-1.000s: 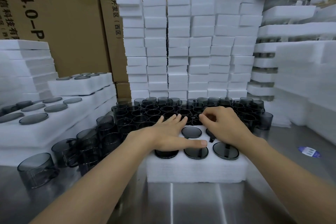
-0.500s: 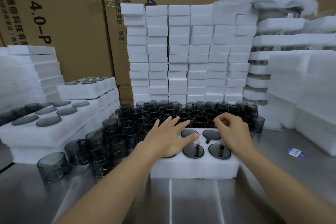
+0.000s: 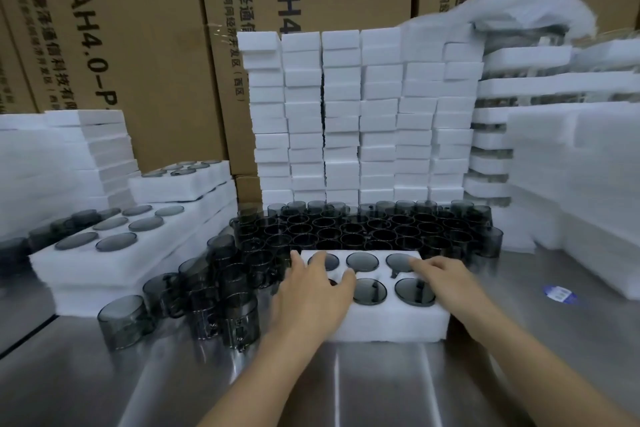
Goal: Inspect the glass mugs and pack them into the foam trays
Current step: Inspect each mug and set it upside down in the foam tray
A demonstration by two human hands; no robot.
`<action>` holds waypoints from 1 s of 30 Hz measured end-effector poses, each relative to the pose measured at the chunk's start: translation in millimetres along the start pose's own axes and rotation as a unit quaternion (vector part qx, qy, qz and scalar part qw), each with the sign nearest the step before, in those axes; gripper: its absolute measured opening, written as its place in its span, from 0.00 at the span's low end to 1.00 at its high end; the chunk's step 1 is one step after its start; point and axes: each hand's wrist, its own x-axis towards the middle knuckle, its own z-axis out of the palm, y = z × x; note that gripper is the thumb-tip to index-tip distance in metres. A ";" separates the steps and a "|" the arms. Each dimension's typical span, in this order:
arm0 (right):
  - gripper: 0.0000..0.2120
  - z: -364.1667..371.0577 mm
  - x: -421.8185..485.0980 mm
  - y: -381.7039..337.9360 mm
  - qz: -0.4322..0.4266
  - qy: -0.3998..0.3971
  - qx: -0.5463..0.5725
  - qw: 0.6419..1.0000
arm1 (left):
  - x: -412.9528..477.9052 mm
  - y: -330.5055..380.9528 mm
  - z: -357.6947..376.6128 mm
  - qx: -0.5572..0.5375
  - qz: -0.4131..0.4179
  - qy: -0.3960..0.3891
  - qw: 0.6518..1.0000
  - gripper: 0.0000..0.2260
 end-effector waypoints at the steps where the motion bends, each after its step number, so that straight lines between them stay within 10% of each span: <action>1: 0.17 -1.2 0.0 0.1 0.000 -0.004 0.000 1.000 | -3.2 -0.1 1.4 0.021 0.000 0.001 1.000 0.24; 4: 0.23 -7.6 3.6 1.7 0.017 -0.007 0.027 0.999 | -4.7 2.0 -3.8 -0.020 0.029 0.069 0.997 0.22; 7: 0.20 -18.5 11.0 7.0 0.061 -0.027 0.071 0.995 | 0.9 2.5 -19.1 -0.300 -0.018 0.167 0.939 0.17; 10: 0.07 -25.9 12.2 6.1 0.075 -0.039 0.078 0.993 | -5.3 7.2 -17.3 -0.478 -0.092 0.075 0.870 0.05; 18: 0.16 -42.8 12.7 4.3 0.069 -0.039 0.235 0.969 | -7.5 16.8 -16.5 -0.636 -0.114 -0.089 0.758 0.22; 22: 0.17 -47.7 19.6 15.8 0.083 -0.070 0.492 0.864 | -3.8 19.9 -26.7 -0.710 -0.100 -0.003 0.698 0.26; 30: 0.25 -25.6 31.9 37.0 0.034 -0.063 0.322 0.944 | 3.3 -12.8 -131.8 -0.752 -0.011 0.261 0.605 0.26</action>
